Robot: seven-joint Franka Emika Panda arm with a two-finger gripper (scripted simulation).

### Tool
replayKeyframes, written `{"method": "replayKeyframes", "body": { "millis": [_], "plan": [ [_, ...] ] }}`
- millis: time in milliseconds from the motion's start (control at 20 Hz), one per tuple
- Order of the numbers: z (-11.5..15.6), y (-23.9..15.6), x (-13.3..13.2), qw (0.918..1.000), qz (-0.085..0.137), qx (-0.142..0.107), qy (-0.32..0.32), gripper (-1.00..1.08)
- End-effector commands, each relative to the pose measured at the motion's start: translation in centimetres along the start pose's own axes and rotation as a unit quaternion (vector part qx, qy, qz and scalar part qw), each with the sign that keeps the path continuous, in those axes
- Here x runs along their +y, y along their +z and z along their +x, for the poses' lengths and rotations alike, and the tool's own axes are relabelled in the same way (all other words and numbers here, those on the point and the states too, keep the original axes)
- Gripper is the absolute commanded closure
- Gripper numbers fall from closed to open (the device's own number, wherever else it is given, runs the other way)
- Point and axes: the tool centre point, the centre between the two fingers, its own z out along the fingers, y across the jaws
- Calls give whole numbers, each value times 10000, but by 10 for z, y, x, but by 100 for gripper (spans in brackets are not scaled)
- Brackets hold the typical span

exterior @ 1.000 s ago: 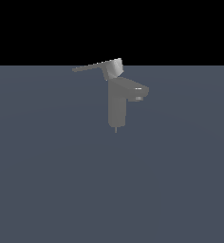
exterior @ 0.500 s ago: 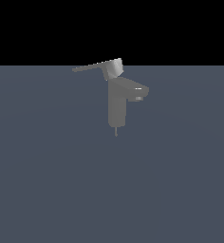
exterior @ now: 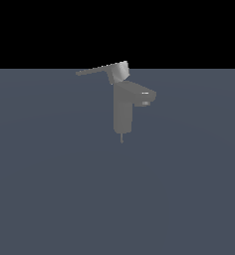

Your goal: Turn on the faucet by rotating a designated handle.

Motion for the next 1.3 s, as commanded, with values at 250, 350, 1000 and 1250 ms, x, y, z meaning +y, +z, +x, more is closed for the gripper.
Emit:
{"method": "replayKeyframes", "body": {
  "millis": [250, 350, 1000, 1250],
  "plan": [
    [23, 24, -37, 9973, -101, -86, 717, 108],
    [30, 31, -46, 9957, -128, -109, 907, 108],
    [83, 74, -95, 9763, -305, -254, 2125, 108],
    [107, 92, -109, 9647, -376, -307, 2588, 108]
  ]
}}
